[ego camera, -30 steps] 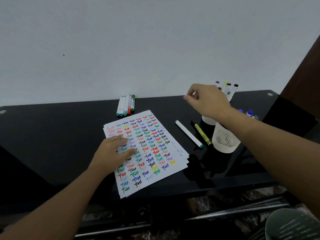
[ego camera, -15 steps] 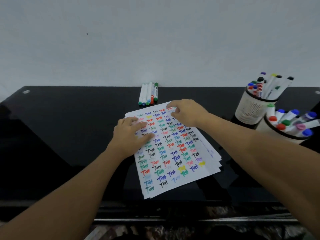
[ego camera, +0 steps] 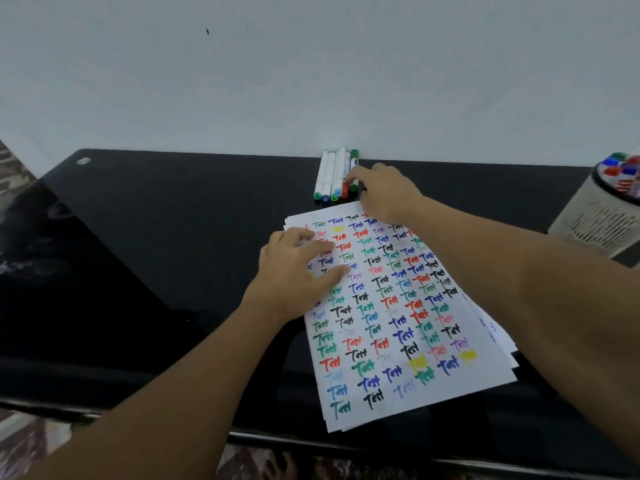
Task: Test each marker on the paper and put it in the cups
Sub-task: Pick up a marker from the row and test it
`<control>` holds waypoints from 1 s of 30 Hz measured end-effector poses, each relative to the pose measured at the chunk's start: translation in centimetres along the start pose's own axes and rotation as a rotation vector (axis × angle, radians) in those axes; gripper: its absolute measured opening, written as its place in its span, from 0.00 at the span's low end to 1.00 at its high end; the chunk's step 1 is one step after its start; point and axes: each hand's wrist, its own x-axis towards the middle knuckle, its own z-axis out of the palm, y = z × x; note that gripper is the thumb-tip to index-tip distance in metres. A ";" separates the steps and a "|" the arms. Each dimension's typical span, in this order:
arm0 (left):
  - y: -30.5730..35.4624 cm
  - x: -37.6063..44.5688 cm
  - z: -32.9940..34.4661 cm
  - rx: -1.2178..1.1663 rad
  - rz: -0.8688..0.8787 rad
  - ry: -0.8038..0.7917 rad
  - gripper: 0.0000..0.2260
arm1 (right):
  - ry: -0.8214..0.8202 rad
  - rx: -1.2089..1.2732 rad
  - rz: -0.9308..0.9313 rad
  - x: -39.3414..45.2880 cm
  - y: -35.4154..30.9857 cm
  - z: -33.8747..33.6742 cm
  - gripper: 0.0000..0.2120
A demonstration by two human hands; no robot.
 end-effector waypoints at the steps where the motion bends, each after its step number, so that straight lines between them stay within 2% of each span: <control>1: 0.0 0.0 0.0 0.003 0.000 -0.001 0.25 | 0.014 -0.016 0.000 0.0 0.0 0.0 0.16; 3: 0.0 0.0 0.0 0.007 -0.002 0.000 0.26 | 0.049 -0.037 0.015 -0.1 0.1 0.1 0.12; 9: 0.2 0.0 -0.1 0.013 0.001 0.000 0.26 | 0.095 -0.030 0.155 -0.3 0.9 0.6 0.09; 13: 0.2 0.0 -0.2 0.023 -0.007 -0.016 0.25 | 0.177 0.127 0.203 -1.4 0.9 0.4 0.17; 15: 0.4 0.1 -0.4 0.018 -0.014 -0.007 0.26 | 0.218 0.165 0.197 -2.8 1.1 0.1 0.17; 22: 1.4 -0.2 -0.7 -0.016 -0.034 0.026 0.33 | 0.219 -0.049 -0.018 -11.0 1.8 -0.2 0.15; 26: 1.0 -0.6 -0.5 0.072 0.108 0.072 0.26 | 0.262 0.033 -0.096 -13.8 1.3 0.3 0.12; 30: 0.6 -0.9 -0.2 0.105 0.269 0.162 0.17 | 0.292 0.013 -0.143 -14.9 0.6 0.7 0.10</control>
